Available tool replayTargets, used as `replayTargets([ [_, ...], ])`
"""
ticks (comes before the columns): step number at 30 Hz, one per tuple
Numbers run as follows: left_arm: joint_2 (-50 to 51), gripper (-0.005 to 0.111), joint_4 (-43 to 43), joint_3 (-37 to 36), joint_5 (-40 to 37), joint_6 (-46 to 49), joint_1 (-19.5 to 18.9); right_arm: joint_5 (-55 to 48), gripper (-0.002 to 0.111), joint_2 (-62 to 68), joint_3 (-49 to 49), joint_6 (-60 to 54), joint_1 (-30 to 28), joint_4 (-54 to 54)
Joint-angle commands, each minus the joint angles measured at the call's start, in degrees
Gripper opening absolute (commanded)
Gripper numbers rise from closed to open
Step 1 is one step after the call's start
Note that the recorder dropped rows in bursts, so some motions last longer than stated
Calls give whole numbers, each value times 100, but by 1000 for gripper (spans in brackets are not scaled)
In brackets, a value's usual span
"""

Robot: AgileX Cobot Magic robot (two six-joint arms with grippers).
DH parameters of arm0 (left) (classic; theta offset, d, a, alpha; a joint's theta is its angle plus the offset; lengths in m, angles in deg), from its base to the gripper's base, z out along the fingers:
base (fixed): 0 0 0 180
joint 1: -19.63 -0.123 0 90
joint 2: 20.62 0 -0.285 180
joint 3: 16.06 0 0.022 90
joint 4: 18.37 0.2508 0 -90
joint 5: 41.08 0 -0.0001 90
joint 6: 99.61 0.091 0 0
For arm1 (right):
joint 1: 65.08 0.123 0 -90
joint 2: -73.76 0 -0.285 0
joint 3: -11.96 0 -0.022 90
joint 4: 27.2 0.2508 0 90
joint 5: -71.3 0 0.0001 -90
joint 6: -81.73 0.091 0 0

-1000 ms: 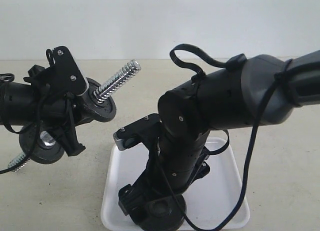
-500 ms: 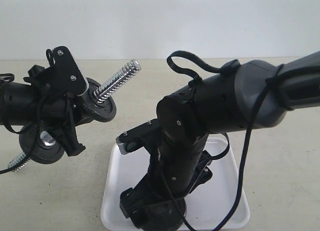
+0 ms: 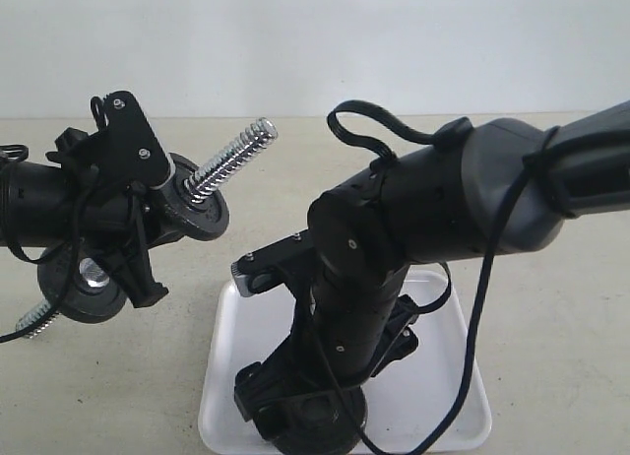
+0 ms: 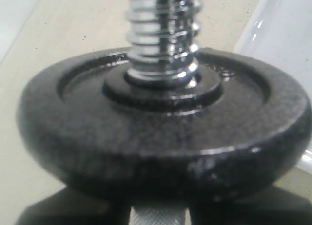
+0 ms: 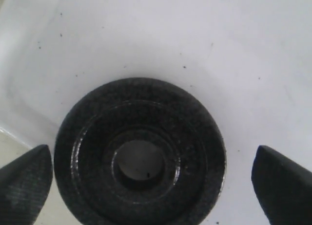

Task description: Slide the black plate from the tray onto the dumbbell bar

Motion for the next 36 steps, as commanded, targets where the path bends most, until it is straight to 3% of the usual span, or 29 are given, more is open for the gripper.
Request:
replayTargets([
  [1, -267, 4, -126, 189, 60, 18, 14, -32, 104, 5, 5, 54, 83, -89],
  [7, -267, 4, -126, 189, 49, -28, 14, -23, 104, 5, 5, 149, 105, -139],
  [16, -267, 4, -126, 189, 49, -28, 14, -391, 104, 5, 5, 1090, 105, -1425],
  [27, -267, 4, -126, 189, 49, -70, 14, 212, 104, 5, 5, 1118, 105, -1544],
  [36, -267, 4, -126, 178, 49, -67, 14, -128, 104, 578, 5, 1336, -23, -1694],
])
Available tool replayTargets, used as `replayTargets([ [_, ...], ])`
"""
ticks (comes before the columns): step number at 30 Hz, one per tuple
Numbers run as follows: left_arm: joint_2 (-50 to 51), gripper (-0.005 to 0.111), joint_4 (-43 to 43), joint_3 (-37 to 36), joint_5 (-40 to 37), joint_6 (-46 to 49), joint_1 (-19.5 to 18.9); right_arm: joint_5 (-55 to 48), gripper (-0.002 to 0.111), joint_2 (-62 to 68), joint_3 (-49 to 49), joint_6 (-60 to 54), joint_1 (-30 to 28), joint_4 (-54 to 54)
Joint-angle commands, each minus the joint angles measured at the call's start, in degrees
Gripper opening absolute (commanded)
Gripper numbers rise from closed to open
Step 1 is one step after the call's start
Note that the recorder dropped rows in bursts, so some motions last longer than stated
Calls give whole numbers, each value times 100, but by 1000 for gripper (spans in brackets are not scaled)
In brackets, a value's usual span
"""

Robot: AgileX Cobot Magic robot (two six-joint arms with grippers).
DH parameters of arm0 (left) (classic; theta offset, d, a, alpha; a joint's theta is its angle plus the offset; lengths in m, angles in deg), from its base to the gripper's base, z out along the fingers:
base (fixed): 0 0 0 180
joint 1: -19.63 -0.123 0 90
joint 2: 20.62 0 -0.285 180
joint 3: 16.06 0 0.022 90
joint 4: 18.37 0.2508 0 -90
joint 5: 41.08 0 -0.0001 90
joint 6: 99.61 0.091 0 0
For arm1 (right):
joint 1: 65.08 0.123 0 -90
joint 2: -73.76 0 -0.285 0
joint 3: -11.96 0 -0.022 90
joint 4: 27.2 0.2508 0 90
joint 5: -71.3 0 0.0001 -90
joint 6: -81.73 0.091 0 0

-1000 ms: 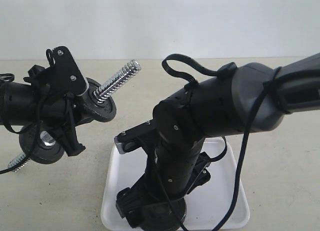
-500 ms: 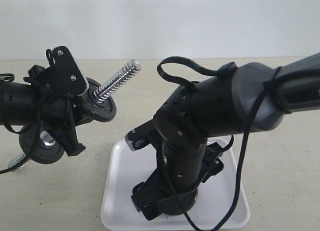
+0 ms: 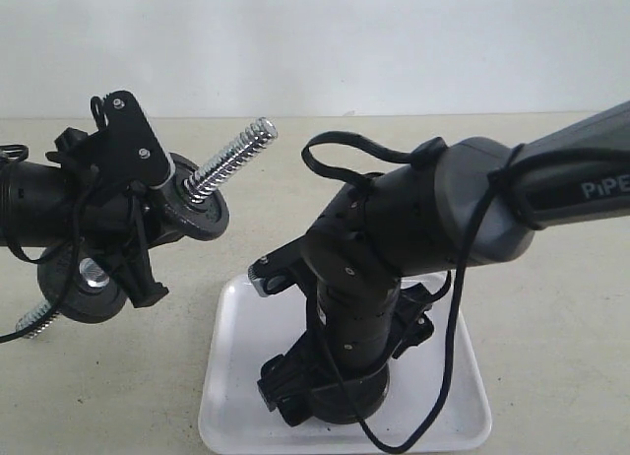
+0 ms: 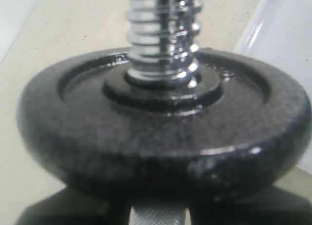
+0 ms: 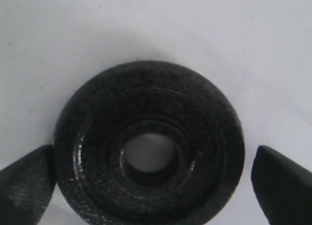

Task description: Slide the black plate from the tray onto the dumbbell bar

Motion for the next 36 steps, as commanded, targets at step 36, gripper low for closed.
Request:
replayTargets([
  [36, -267, 4, -126, 178, 38, -34, 14, 387, 104, 237, 41, 46, -35, 194],
])
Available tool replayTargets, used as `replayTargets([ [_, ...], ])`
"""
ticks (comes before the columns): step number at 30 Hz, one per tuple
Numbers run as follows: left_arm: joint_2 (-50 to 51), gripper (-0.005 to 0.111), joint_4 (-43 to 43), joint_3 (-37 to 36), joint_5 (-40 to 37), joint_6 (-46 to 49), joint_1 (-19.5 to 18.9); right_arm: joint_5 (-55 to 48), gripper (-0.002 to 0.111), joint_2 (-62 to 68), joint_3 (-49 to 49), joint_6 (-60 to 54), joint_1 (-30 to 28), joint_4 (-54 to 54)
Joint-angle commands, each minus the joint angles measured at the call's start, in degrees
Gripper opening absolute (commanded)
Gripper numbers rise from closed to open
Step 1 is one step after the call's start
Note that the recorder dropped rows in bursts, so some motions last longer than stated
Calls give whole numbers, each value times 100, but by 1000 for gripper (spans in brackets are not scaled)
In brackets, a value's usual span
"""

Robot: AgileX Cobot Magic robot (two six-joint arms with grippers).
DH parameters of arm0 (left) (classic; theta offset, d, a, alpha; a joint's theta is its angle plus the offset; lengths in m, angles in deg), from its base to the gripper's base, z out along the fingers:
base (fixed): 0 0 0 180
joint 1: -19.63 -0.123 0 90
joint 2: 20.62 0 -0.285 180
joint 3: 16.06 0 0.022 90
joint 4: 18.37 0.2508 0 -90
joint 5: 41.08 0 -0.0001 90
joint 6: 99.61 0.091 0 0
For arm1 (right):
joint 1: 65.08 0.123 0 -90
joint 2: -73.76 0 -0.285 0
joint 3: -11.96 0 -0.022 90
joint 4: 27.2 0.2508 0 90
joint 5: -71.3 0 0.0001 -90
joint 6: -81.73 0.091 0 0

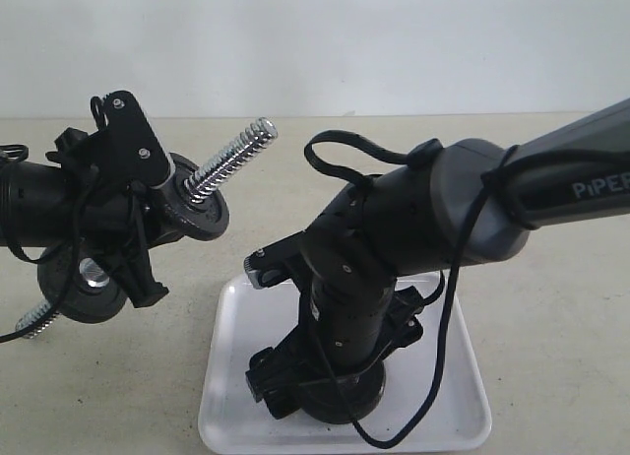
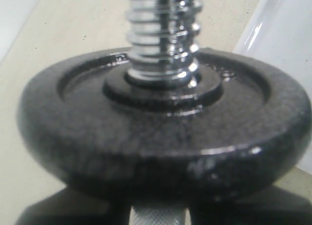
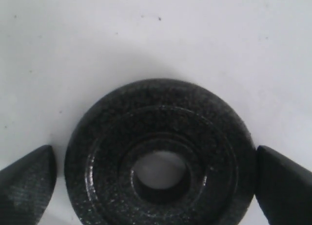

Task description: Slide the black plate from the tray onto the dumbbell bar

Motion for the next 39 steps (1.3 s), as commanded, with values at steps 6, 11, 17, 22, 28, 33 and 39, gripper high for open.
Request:
replayTargets([
  [6, -267, 4, -126, 178, 38, -34, 14, -153, 104, 165, 77, 8, -8, -79],
  [11, -267, 4, -126, 178, 38, -34, 14, -429, 104, 165, 77, 8, -8, -79],
  [17, -267, 4, -126, 178, 38, -34, 14, -484, 104, 165, 77, 25, -8, -79],
  [22, -267, 4, -126, 178, 49, -34, 14, -629, 104, 165, 77, 40, -8, -79],
  [28, -267, 4, -126, 178, 49, -34, 14, -732, 104, 165, 77, 44, -8, -79],
  [33, -267, 4, -126, 178, 49, -34, 14, -705, 104, 165, 77, 42, -8, -79],
  [39, -267, 4, -126, 178, 49, -34, 14, -685, 104, 165, 77, 78, -8, -79],
])
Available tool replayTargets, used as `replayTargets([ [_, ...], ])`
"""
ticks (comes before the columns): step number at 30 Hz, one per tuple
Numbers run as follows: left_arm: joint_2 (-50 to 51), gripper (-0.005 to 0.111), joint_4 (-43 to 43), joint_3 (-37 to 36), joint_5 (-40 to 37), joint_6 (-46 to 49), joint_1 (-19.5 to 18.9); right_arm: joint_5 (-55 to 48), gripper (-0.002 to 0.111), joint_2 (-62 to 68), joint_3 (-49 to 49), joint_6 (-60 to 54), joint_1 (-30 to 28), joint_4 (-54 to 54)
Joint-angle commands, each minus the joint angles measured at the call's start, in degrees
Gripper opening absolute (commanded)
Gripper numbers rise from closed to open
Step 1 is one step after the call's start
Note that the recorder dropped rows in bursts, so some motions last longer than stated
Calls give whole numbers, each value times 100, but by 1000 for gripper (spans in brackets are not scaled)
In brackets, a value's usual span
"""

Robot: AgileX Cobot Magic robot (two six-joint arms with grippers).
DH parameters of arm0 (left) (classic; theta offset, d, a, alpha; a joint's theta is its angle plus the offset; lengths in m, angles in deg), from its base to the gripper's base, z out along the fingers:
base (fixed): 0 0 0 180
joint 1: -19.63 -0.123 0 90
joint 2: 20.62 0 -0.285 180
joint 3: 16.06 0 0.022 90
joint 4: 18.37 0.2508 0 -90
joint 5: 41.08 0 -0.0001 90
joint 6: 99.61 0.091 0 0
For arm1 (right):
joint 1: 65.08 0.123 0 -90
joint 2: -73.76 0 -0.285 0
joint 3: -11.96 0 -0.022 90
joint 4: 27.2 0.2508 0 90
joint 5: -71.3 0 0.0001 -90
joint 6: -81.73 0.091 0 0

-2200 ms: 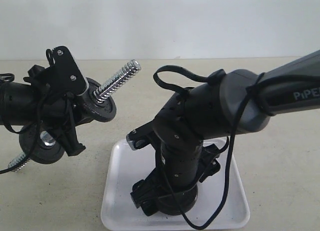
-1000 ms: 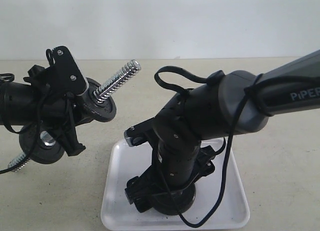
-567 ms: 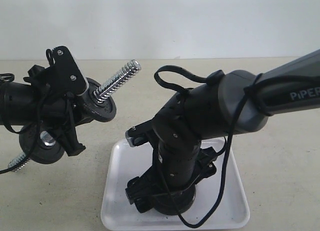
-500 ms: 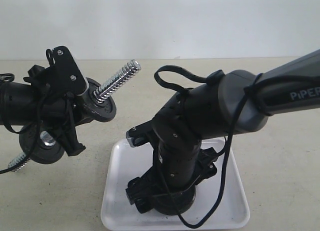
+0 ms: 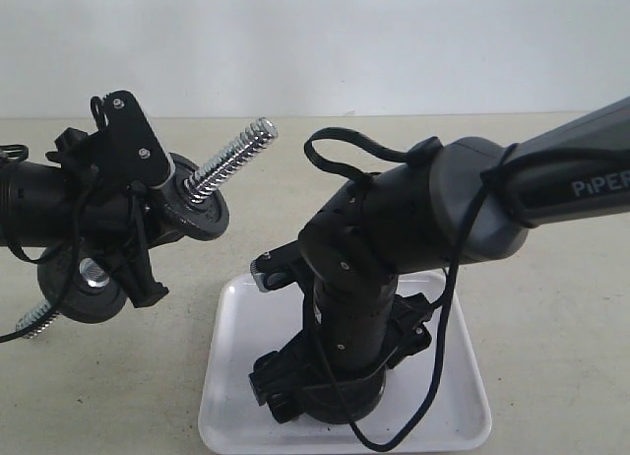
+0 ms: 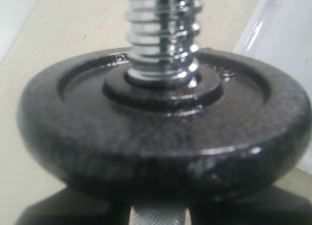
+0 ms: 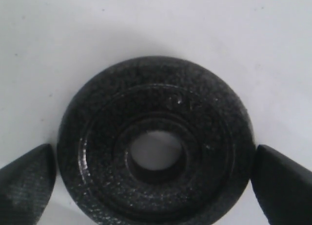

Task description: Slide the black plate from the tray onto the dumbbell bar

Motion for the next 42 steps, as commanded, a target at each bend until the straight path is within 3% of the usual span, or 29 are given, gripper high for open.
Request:
replayTargets([
  [1, -267, 4, -126, 178, 49, -34, 14, -274, 104, 151, 89, -50, -8, -161],
  [24, -267, 4, -126, 178, 52, -34, 14, -90, 102, 151, 89, 7, -8, -161],
  [26, -267, 4, -126, 178, 52, -34, 14, -90, 93, 151, 89, 24, -8, -161],
  [28, -267, 4, -126, 178, 52, -34, 14, -49, 75, 151, 89, 24, -8, -161],
  [32, -267, 4, -126, 178, 42, -34, 14, 22, 8, 151, 89, 9, -8, -186],
  [33, -267, 4, -126, 178, 42, -34, 14, 45, 1, 151, 89, 37, -8, -198],
  [42, -267, 4, -126, 178, 42, -34, 14, 190, 1, 151, 89, 13, -8, -469],
])
